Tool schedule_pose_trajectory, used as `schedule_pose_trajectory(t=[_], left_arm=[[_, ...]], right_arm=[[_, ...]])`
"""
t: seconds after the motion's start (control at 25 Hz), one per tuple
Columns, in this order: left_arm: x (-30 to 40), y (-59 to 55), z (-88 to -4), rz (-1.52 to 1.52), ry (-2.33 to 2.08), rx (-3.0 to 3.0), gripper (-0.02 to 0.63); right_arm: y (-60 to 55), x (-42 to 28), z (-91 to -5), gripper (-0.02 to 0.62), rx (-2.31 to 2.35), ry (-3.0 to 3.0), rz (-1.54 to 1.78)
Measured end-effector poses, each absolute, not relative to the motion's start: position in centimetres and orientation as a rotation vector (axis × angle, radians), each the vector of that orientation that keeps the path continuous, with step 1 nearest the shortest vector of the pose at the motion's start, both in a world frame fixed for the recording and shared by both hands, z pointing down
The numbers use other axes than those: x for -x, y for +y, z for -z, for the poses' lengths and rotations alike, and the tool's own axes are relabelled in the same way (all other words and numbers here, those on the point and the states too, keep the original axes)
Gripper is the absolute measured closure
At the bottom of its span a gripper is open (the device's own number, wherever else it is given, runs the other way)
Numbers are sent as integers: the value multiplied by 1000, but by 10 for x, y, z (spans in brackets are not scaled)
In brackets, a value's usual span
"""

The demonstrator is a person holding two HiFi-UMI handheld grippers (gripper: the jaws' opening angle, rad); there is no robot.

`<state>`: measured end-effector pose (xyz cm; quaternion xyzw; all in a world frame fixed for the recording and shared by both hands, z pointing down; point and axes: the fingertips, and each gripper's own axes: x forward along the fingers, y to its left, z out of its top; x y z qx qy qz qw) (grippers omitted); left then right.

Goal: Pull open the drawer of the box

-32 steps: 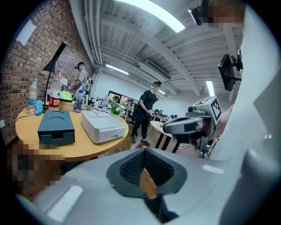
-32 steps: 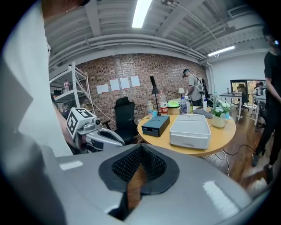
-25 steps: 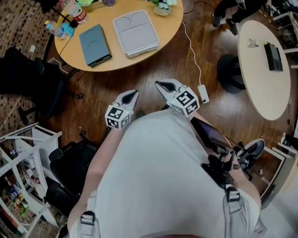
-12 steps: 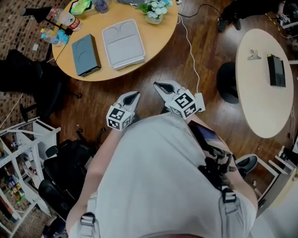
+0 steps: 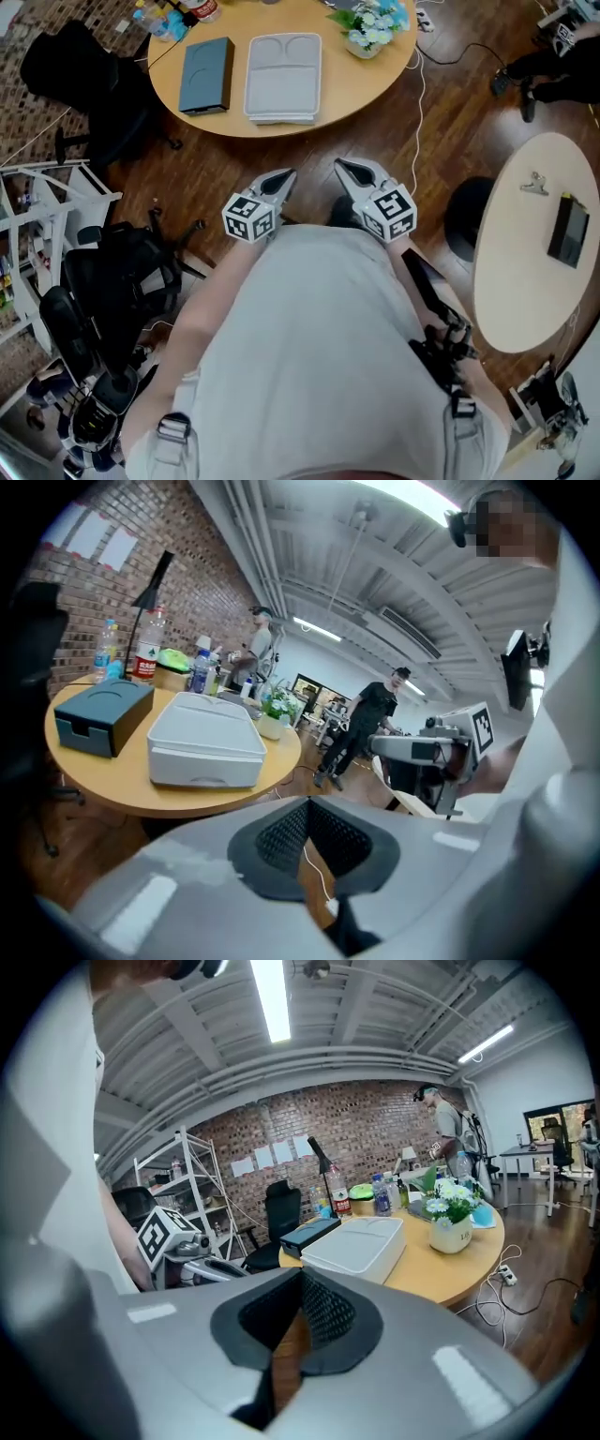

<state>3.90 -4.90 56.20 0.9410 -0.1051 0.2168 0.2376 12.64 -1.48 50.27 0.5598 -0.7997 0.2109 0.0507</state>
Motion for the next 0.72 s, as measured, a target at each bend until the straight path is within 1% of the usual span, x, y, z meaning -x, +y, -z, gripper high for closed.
schedule_pose_trajectory(t=[0.44,0.72], left_arm=[[-42,-76,-551,-486,-513,-2493,600],[-30,-115,-567,-220,-650,-2171,600]], right_arm=[[-44,-148,-491,589,-1568,-2522,-585],[-69,-142,-497,589,-1487,-2504,-614]])
